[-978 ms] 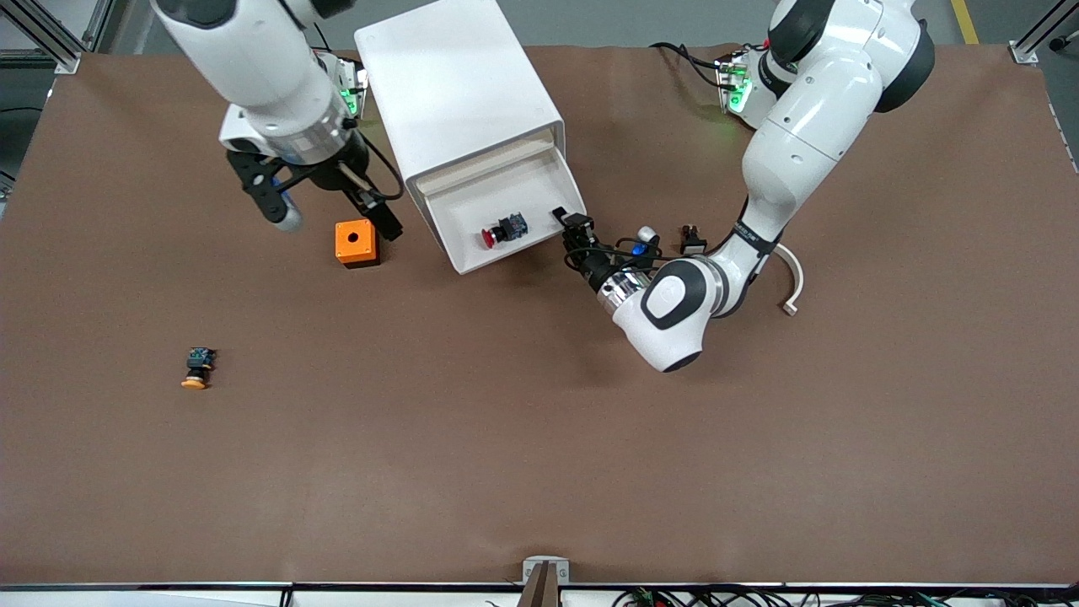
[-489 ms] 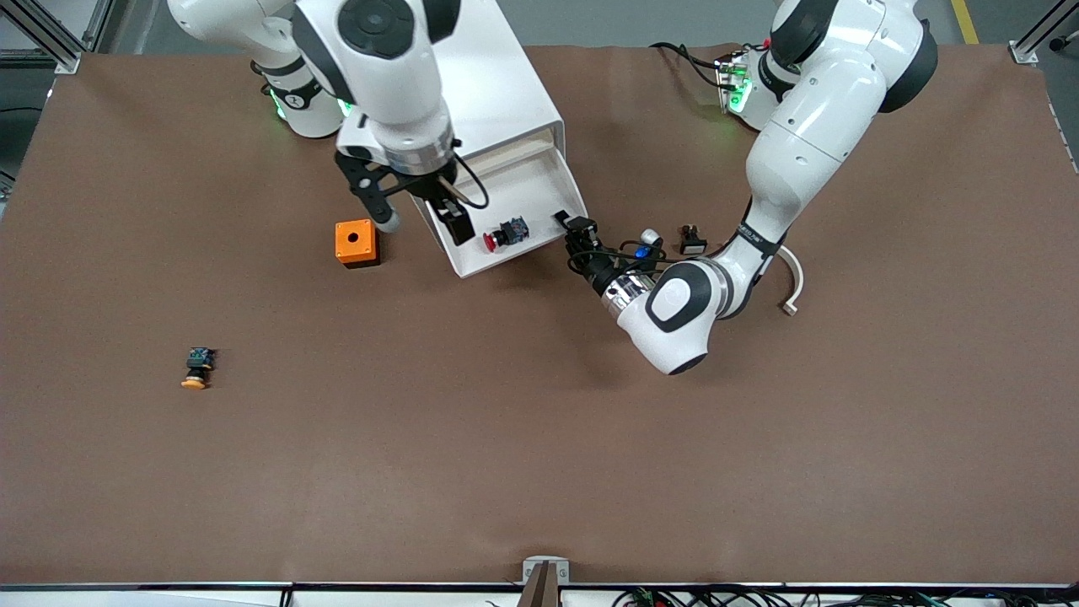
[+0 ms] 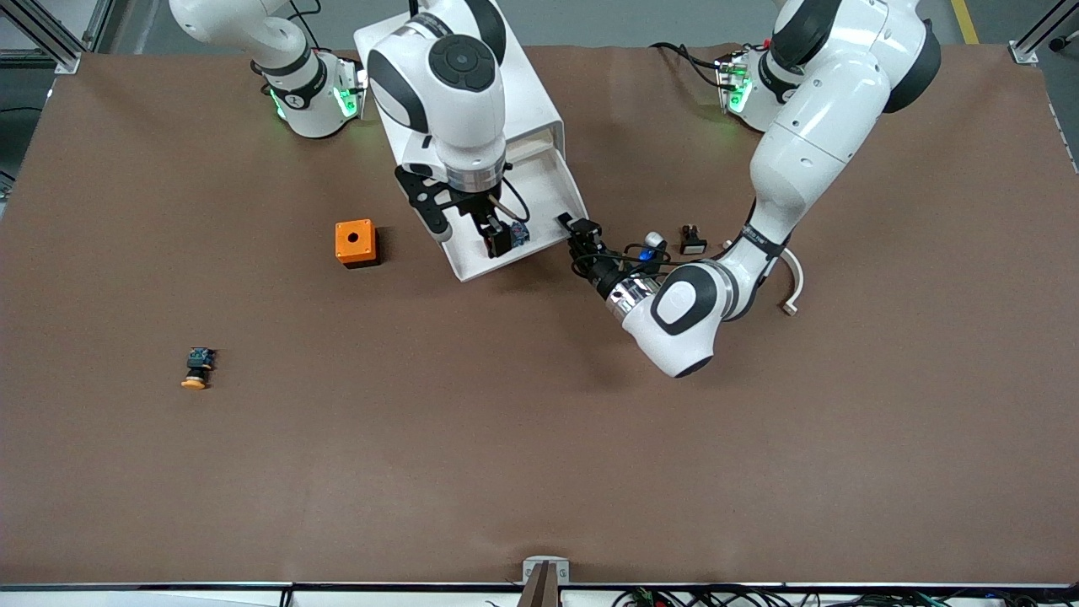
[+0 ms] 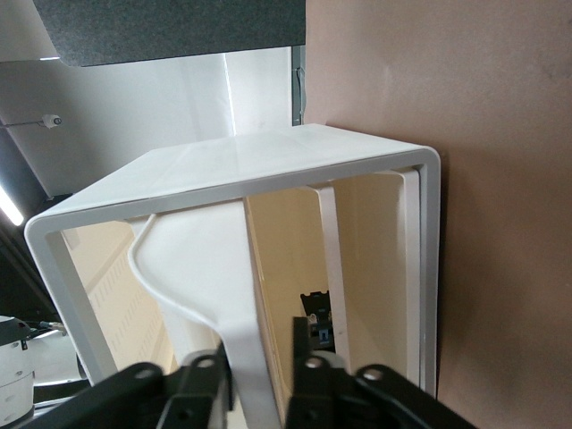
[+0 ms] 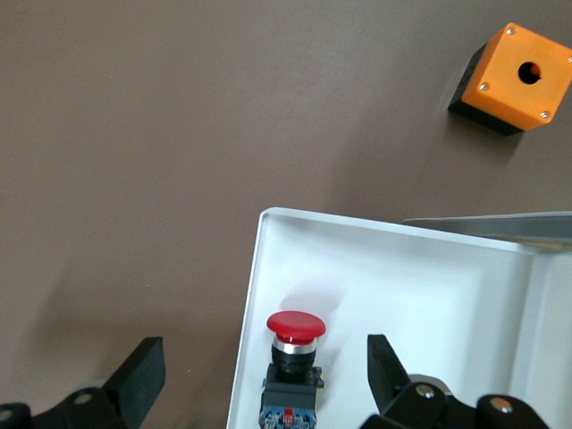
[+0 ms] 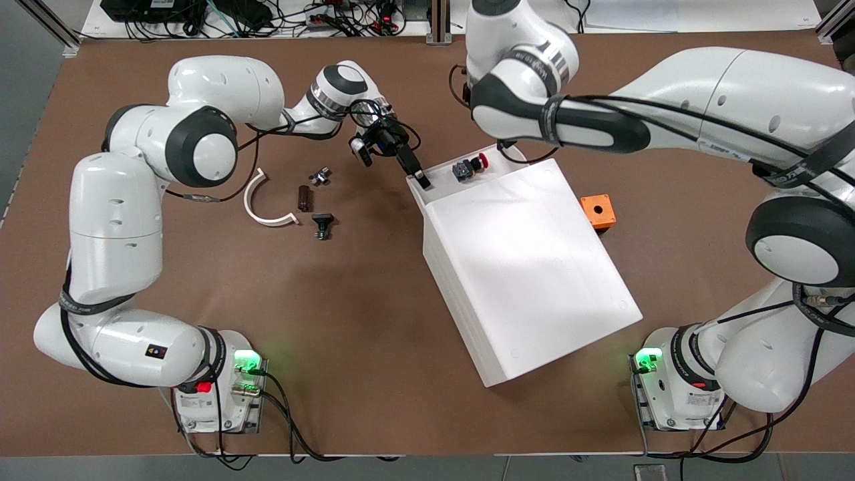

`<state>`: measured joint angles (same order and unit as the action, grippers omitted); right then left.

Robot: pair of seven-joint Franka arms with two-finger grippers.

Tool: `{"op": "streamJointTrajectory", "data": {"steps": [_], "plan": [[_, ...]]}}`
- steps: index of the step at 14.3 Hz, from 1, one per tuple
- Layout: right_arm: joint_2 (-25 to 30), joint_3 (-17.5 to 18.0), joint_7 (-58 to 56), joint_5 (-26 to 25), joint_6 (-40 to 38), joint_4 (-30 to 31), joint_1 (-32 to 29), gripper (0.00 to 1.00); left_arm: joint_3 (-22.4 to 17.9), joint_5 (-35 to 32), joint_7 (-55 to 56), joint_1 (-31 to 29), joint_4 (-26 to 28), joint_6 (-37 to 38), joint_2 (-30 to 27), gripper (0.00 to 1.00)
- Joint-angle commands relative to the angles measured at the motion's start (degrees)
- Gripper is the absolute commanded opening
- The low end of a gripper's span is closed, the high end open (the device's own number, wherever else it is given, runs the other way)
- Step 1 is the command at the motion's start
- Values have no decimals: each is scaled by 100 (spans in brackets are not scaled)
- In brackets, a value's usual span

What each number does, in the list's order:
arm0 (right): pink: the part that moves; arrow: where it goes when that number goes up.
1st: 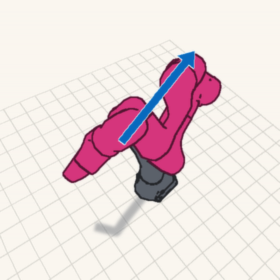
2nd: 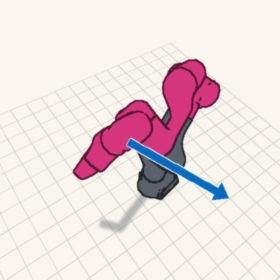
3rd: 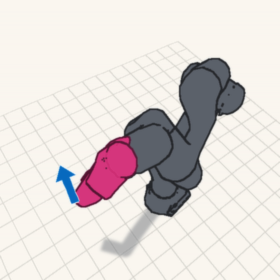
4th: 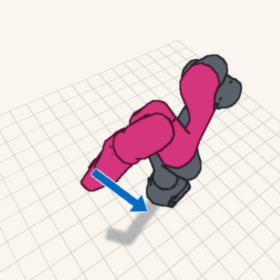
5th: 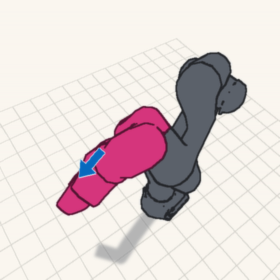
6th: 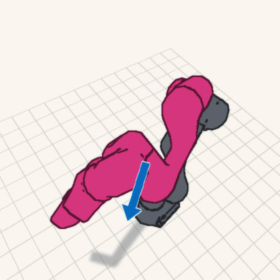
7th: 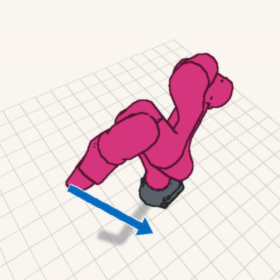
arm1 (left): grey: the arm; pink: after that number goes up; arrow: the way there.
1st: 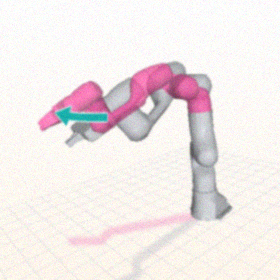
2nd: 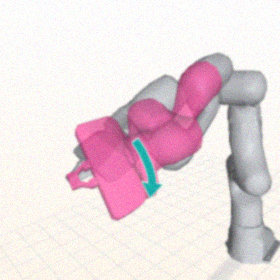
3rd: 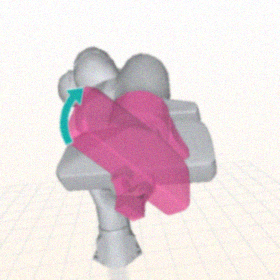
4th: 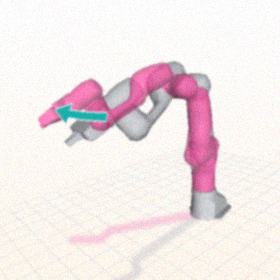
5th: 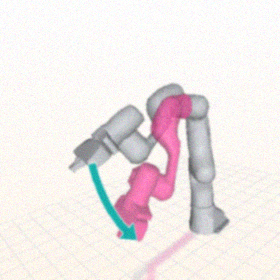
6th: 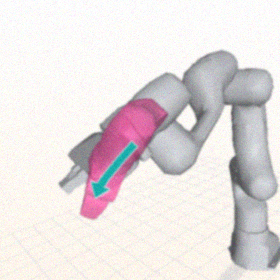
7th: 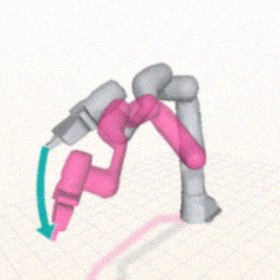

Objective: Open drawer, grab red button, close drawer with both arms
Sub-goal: 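Lower the right gripper into the drawer onto the red button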

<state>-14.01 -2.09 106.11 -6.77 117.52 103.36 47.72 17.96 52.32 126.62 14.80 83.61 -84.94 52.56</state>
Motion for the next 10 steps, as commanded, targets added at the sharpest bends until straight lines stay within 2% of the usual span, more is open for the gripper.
{"op": "streamJointTrajectory", "data": {"steps": [1, 4, 7, 10], "plan": [[92, -55, 497, -280, 419, 412, 211, 100, 49, 6, -451, -91, -117, 12, -26, 100], [-66, -55, 796, -324, 613, 448, 369, 100, 67, 50, -1155, -249, -397, 12, -44, 100], [-391, -55, 1393, -658, 885, 448, 571, 100, 76, 42, -2024, -442, -574, 21, -61, 100], [-506, -55, 1509, -694, 966, 439, 642, 100, 24, -107, -2947, -530, -732, 30, -140, 100]]}}
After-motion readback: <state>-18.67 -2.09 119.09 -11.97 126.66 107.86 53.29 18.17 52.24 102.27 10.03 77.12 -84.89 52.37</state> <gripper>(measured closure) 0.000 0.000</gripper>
